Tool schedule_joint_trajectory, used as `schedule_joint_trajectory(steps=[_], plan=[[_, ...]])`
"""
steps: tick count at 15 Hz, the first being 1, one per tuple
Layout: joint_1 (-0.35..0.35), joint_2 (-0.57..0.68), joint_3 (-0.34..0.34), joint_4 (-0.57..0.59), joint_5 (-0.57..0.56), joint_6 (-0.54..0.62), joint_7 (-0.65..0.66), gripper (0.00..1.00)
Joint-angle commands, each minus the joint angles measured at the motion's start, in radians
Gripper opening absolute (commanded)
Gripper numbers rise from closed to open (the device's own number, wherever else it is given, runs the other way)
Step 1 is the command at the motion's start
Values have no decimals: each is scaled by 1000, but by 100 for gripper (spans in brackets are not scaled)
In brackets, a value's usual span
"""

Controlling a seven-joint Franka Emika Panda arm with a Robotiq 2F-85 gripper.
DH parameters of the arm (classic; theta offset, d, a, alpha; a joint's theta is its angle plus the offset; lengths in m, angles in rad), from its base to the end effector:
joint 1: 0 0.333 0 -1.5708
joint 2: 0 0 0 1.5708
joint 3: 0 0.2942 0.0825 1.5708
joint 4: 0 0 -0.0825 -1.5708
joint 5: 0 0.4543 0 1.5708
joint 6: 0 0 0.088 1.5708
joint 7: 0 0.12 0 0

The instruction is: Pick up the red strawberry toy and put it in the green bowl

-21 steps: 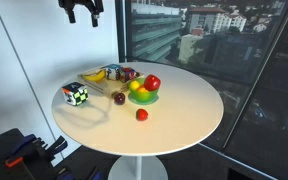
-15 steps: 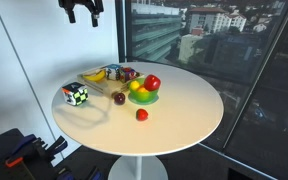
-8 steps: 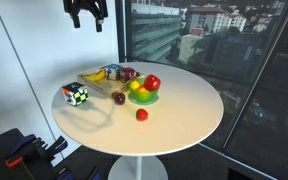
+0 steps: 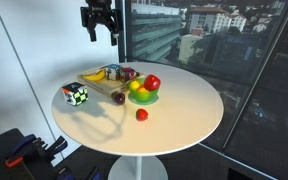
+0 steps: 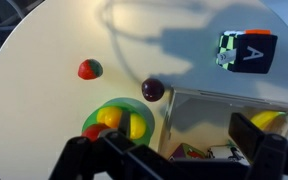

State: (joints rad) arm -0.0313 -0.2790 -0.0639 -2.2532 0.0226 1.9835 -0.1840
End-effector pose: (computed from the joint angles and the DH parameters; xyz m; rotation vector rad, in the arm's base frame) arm 0.5354 -0.0496 0.4167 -3.1021 -0.1276 -0.0216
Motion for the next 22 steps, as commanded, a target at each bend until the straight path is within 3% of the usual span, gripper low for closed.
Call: schedule_joint_trajectory(steps=[1,7,8,17,22], plan=[[-18,16,-29,-46,-5,86,-26,100],[-30,53,-90,-89,67,136,-128,100],[-27,51,-72,-83,40,122,-84,100],[-28,58,-71,-85,41,122,-88,100],[-54,118,-99,-60,45,141,-102,100]])
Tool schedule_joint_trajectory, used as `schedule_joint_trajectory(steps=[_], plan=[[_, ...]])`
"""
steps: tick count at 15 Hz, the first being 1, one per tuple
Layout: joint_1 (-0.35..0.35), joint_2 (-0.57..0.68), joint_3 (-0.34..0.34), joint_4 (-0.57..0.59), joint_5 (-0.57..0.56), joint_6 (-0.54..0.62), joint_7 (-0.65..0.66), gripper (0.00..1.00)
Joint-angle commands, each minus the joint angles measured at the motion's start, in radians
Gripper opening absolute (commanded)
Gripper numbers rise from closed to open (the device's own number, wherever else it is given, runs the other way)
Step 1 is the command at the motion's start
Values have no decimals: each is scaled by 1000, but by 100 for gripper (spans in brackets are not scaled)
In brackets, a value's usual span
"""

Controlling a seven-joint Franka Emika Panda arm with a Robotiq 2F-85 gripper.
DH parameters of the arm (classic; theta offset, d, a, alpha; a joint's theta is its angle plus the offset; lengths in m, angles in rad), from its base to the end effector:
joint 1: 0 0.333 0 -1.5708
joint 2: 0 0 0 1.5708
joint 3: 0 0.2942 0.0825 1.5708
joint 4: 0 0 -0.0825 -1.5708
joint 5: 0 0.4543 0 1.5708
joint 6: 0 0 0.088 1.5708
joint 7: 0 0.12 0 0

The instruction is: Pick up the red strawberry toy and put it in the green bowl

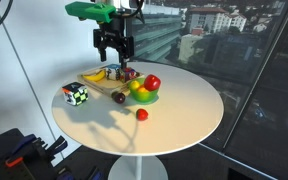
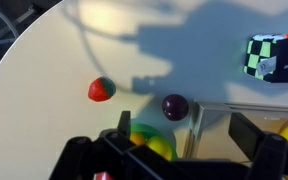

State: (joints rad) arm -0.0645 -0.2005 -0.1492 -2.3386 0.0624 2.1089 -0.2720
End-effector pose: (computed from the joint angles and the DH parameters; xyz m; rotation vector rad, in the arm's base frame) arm 0.5232 -0.1084 0.3397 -3.0533 -0.0441 0.0170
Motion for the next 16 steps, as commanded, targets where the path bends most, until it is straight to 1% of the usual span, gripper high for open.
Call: schedule_joint_trajectory(steps=[1,7,9,13,16], plan=[[-28,55,-19,28,4,27,-13,100],[-75,164,-45,51,-2,102,-33,100],[-86,200,-48,57,-6,128,-71,100],[-103,266,-42,66,-14,189,-194,100],[-113,310,-32,59,-8,281,-300,100]])
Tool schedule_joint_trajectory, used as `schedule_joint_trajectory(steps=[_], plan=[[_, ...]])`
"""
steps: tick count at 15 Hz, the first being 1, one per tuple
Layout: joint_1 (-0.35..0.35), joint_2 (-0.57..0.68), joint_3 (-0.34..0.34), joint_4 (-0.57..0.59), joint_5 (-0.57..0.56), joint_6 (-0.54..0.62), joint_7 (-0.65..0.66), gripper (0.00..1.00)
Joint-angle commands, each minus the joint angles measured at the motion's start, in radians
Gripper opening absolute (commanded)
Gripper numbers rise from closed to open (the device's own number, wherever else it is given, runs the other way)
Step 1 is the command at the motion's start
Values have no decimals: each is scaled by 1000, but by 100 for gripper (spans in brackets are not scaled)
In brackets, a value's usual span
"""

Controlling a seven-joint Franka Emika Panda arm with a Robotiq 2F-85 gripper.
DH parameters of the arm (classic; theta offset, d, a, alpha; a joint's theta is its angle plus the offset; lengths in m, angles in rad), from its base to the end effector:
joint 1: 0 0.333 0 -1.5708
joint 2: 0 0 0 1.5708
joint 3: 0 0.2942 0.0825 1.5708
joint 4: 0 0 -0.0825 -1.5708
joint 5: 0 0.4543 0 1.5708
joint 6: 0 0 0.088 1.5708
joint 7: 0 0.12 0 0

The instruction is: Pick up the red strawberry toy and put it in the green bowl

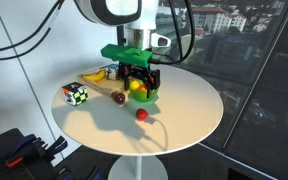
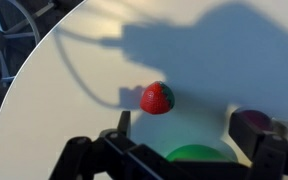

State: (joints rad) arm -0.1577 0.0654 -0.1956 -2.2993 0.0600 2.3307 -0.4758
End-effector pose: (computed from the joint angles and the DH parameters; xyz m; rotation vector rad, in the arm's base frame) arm 0.5283 -0.1943 0.2329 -3.0983 -0.1250 0.0273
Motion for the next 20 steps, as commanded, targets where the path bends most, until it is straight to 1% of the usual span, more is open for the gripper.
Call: schedule_joint_trajectory(steps=[1,4,9,20], plan=[[-22,56,18,17,-3,86,-129,100],[-31,103,30,18,-9,159,-198,100],[-52,169,56,28,3,188,-257,100],[-85,244,88,73,-9,183,-254,100]])
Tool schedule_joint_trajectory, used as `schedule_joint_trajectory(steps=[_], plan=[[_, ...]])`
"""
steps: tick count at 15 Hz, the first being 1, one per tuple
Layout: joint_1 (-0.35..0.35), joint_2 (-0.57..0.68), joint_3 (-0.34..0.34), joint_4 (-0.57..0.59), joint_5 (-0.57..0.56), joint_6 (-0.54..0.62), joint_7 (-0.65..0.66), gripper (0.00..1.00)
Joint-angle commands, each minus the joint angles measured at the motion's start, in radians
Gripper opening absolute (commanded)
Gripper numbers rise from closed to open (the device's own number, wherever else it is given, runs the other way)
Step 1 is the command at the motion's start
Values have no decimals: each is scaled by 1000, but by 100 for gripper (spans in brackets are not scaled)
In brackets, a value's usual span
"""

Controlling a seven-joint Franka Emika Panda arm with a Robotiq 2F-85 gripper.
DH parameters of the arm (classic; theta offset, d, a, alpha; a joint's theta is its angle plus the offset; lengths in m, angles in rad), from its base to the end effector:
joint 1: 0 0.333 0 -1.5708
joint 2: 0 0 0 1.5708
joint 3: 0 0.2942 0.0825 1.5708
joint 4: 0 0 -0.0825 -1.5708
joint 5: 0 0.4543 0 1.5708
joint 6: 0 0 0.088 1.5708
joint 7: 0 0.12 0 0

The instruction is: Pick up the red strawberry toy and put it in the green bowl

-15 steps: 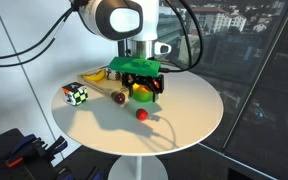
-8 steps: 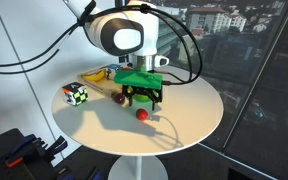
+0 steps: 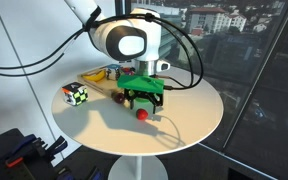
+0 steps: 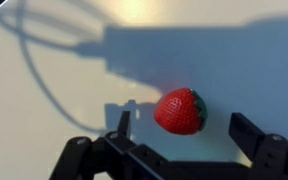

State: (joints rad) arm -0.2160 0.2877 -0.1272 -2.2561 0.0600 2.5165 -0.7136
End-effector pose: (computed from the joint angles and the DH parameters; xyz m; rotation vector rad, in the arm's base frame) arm 0.5369 -0.1961 0.1416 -3.0890 -0.5081 0.0339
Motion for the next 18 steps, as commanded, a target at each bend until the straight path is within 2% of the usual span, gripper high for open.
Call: schedule_joint_trajectory(steps=[1,4,5,7,11,12,18], plan=[[-28,27,22,32,-8,-3,-16,100],[-30,36,27,34,-7,0,-17,100],[-31,38,29,35,-7,0,-17,79],[-31,41,32,37,-8,-5,-14,67],[-24,25,27,36,-20,-18,12,34],[-22,16,24,36,-22,-21,22,31],[-15,-39,9,44,-33,-93,74,31]])
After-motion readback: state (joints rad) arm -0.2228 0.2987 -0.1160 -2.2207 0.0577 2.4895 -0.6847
